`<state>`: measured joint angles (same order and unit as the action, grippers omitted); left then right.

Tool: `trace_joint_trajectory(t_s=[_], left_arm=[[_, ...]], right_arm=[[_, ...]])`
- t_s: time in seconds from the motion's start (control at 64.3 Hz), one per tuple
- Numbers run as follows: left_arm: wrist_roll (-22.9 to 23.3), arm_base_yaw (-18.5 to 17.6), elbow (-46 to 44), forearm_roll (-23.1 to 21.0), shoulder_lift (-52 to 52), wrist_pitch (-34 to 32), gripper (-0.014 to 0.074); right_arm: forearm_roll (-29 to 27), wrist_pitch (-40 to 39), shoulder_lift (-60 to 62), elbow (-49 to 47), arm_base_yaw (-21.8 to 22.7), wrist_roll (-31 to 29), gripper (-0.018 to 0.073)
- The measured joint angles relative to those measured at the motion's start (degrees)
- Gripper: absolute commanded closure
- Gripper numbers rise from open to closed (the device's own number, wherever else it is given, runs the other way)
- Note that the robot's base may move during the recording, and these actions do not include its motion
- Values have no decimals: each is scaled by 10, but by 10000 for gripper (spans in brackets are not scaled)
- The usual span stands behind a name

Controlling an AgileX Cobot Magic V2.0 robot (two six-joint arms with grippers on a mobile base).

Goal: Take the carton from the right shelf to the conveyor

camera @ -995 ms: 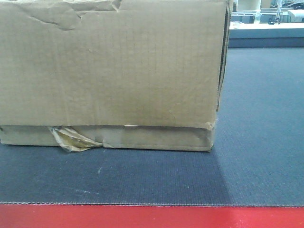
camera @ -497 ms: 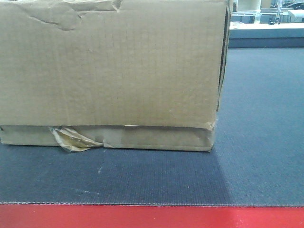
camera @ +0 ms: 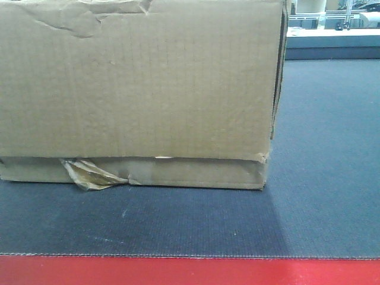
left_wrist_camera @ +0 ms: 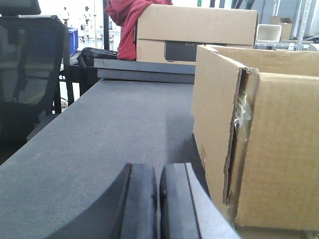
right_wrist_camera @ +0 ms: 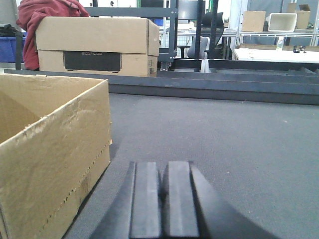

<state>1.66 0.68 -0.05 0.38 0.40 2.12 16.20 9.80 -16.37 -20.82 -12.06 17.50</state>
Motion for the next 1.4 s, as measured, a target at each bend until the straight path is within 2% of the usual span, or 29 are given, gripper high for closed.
trace_joint_trajectory(t_s=[0.793,0.87,0.964,1.026,1.212,1.399], left_arm=[[-1,0,0,-4,-1,-6,576],[-1,0,0,-4,-1,-6,576],[-1,0,0,-4,-1,-6,576],[-1,0,0,-4,-1,-6,576],[-1,0,1,-4,-1,-6,576],[-1,0,1,-4,-1,-6,576]], right_arm=[[-5,-4,0,0,8,-1,639],[-45,1,0,1,24,-43,639],[-123,2,7,15,51,-139,639],[-152,-2,18,33,70,-175,639],[-192,-20,87,113,107,-203,639],[-199,-36,155,202,112,-208,639]])
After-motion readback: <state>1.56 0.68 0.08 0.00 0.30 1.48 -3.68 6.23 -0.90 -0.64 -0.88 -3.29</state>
